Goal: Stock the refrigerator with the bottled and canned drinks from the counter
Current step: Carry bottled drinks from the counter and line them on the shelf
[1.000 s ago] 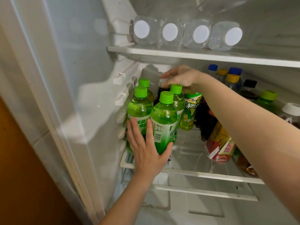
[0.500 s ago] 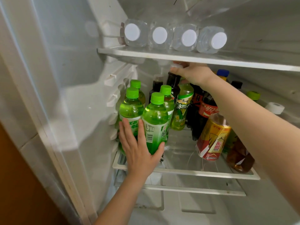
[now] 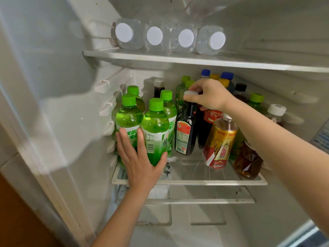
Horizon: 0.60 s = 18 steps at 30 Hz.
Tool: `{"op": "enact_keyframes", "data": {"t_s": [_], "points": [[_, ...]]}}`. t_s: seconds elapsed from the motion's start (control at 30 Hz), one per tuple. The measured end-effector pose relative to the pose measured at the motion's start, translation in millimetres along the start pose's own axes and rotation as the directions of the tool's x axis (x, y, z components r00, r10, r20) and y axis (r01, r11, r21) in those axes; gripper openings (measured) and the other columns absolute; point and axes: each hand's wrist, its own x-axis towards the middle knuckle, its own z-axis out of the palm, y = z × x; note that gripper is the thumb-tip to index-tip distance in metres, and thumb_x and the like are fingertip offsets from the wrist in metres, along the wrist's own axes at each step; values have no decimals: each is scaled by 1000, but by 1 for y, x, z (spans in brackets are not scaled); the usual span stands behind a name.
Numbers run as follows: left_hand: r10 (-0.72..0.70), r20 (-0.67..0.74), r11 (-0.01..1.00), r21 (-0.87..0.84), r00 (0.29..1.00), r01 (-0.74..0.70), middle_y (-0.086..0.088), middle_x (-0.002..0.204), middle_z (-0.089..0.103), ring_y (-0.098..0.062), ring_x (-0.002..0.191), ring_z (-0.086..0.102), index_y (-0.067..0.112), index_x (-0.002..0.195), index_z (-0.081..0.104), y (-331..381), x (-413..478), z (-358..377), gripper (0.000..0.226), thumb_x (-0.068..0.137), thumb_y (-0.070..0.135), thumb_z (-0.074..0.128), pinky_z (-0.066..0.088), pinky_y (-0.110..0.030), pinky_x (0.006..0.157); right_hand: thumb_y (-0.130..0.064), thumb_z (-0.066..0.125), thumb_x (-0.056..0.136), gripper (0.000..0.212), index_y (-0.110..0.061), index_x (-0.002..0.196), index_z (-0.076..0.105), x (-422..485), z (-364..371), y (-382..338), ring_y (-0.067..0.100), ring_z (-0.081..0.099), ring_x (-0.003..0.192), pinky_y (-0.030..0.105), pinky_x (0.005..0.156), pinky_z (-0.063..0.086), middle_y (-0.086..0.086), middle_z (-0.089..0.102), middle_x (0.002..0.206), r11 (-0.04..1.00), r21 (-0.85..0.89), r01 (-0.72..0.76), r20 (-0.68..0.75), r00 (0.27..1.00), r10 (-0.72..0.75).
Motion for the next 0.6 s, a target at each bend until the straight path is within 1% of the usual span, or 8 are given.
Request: {"op": "enact_keyframes", "data": {"t_s": [0.13,0.2,0.27,0.37,0.4,0.47,0.53,0.6], "points": [[-6,10,1000,2,1000,6,-19,155,-3,-35,145,-4,17,147,18,0,-1,0,93,75,62,56,4,-46,117,-49,65,81,41,-12,97,59,-9,2,2,20,64,70,32,51,53,2,61,88,997,-73,10,-52,999,-14],[-5,16,1000,6,1000,5,-20,155,-3,-36,144,-4,16,147,18,0,-1,0,93,76,62,55,3,-45,117,-53,66,78,42,-14,90,57,-10,-1,4,18,59,74,28,57,43,2,60,83,986,-163,38,-88,995,-53],[-10,17,1000,8,1000,10,-21,154,-3,-37,144,-4,16,147,18,1,-1,0,93,76,63,54,1,-44,118,-51,67,78,42,-15,100,58,-10,-8,6,18,59,84,27,64,44,3,62,94,989,-142,38,-12,999,-41],[-13,18,1000,9,1000,13,-21,154,-2,-38,144,-2,15,147,18,3,0,-1,92,76,63,53,2,-44,117,-31,69,81,51,-22,128,52,-13,-17,5,15,57,105,21,79,43,0,58,122,990,-117,81,217,975,-54],[-13,17,1000,9,1000,12,-21,154,-2,-38,144,-2,15,147,19,3,0,-1,92,76,63,53,3,-45,117,-23,68,81,54,-22,132,50,-14,-17,6,15,55,111,20,85,40,-1,56,127,983,-133,123,243,966,-88],[-7,15,1000,9,1000,7,-21,153,-2,-39,143,0,14,146,20,3,0,-2,92,76,62,54,3,-45,117,-17,67,82,53,-17,132,51,-15,-16,8,15,54,115,18,89,37,1,57,129,970,-154,188,218,964,-153],[-5,12,1000,8,1000,5,-20,153,-2,-40,143,1,14,146,20,4,0,-3,92,75,61,54,3,-45,117,-23,69,82,48,-12,127,54,-14,-15,11,19,59,106,21,83,41,5,62,120,960,-194,203,171,970,-170],[-4,12,1000,13,1000,4,-21,153,-1,-40,143,2,13,146,20,5,1,-3,91,76,60,55,4,-45,117,-37,71,79,46,-11,115,58,-12,-13,13,21,61,89,26,71,45,7,66,104,947,-274,169,108,984,-144]]}}
